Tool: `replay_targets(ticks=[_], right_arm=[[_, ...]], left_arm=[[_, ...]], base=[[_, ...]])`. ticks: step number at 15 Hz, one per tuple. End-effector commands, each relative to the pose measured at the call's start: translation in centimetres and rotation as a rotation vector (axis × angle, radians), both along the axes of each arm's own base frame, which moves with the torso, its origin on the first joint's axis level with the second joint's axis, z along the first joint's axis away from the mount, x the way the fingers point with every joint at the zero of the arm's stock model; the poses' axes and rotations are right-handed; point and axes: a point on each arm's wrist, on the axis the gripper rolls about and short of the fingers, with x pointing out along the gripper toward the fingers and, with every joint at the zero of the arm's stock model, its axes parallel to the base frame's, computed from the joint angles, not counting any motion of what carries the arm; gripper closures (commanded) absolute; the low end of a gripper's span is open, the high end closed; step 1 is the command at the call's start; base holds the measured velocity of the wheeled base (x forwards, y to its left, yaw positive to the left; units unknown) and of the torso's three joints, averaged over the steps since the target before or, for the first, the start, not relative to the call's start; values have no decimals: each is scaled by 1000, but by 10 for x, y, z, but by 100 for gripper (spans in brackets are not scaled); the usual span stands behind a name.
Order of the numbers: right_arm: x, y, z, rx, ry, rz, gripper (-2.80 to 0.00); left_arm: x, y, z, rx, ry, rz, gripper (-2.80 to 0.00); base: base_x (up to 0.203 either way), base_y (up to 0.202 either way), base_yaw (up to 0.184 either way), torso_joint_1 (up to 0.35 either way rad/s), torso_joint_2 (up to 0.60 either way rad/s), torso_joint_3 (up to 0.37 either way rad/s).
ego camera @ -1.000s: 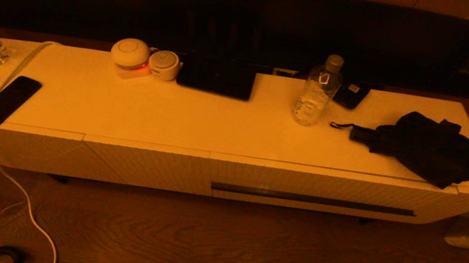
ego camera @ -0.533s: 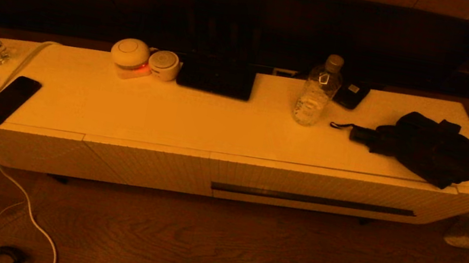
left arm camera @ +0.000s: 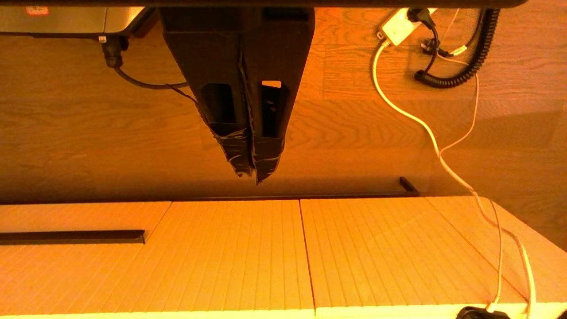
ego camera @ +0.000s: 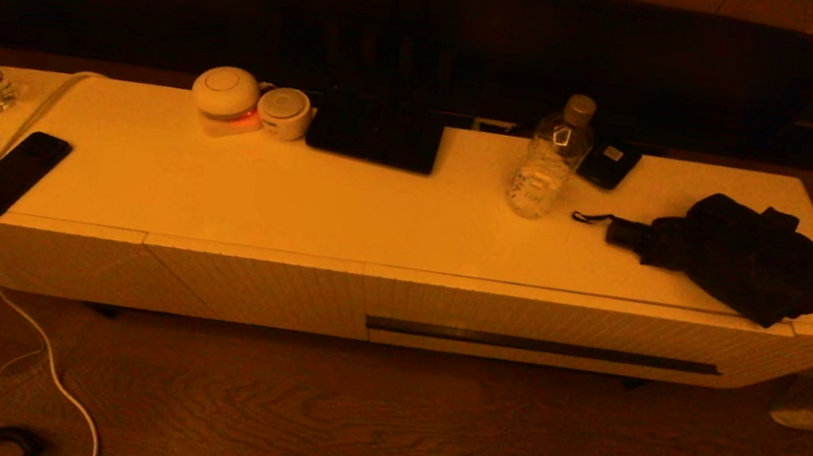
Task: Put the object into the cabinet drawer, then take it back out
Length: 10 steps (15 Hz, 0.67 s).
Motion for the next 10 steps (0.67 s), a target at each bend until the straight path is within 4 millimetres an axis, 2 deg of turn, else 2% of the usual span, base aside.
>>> replay_targets(ticks=[1,10], right_arm=[[0,0,0,0,5,0,0],[0,0,0,2,6,2,0]], left_arm=[[0,0,0,0,0,0,0],[0,0,0,0,0,0,0]], base=[[0,0,0,0,0,0],[0,0,0,0,0,0]])
